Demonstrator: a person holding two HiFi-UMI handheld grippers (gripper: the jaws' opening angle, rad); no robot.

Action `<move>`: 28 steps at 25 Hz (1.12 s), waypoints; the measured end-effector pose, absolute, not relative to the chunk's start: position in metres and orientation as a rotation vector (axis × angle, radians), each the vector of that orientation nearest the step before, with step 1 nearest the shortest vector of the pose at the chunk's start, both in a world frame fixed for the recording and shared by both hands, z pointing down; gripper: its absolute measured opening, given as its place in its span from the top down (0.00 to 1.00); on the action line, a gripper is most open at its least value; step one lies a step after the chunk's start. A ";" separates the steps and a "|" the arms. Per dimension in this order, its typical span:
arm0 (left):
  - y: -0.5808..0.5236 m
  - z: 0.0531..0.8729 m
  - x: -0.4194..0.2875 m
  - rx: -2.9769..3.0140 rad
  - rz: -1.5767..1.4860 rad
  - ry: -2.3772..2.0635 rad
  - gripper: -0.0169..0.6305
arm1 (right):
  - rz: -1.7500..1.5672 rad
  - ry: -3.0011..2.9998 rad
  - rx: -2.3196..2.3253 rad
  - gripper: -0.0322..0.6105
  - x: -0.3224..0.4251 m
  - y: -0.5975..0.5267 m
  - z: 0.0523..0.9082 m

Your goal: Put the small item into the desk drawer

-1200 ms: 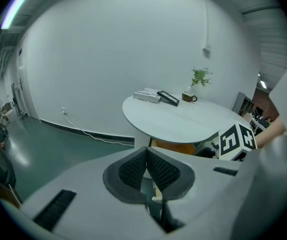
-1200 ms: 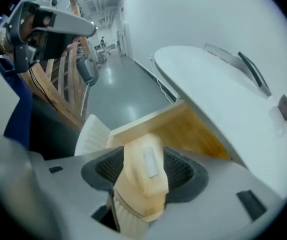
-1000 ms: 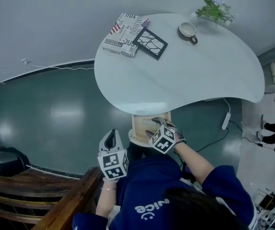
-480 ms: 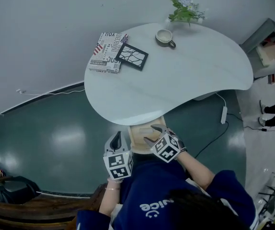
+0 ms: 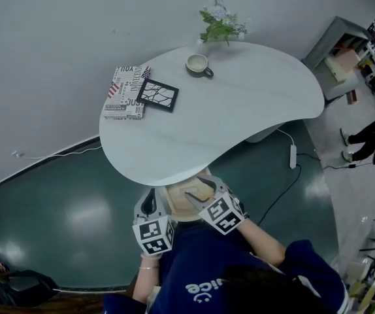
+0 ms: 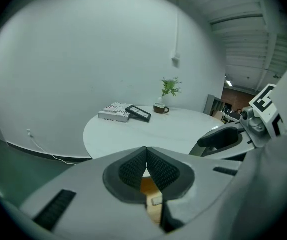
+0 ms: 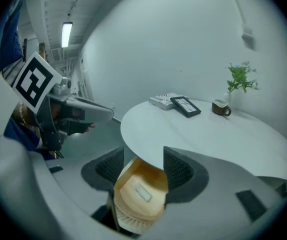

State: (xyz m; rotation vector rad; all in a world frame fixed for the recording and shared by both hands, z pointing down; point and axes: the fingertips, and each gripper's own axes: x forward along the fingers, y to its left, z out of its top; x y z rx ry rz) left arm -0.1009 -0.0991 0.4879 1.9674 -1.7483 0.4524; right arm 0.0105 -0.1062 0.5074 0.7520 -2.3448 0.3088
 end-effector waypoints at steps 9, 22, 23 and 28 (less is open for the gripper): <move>-0.103 0.440 -0.079 2.115 0.377 -1.772 0.97 | 0.323 -2.480 0.995 0.55 0.031 -0.122 0.440; -0.102 0.405 -0.063 2.162 0.280 -1.806 0.97 | 0.274 -2.581 1.134 0.64 0.051 -0.123 0.397; -0.101 0.404 -0.062 2.160 0.280 -1.808 0.97 | 0.275 -2.586 1.137 0.66 0.052 -0.122 0.397; -0.100 0.402 -0.059 2.163 0.278 -1.823 0.97 | 0.272 -2.591 1.150 0.77 0.056 -0.124 0.394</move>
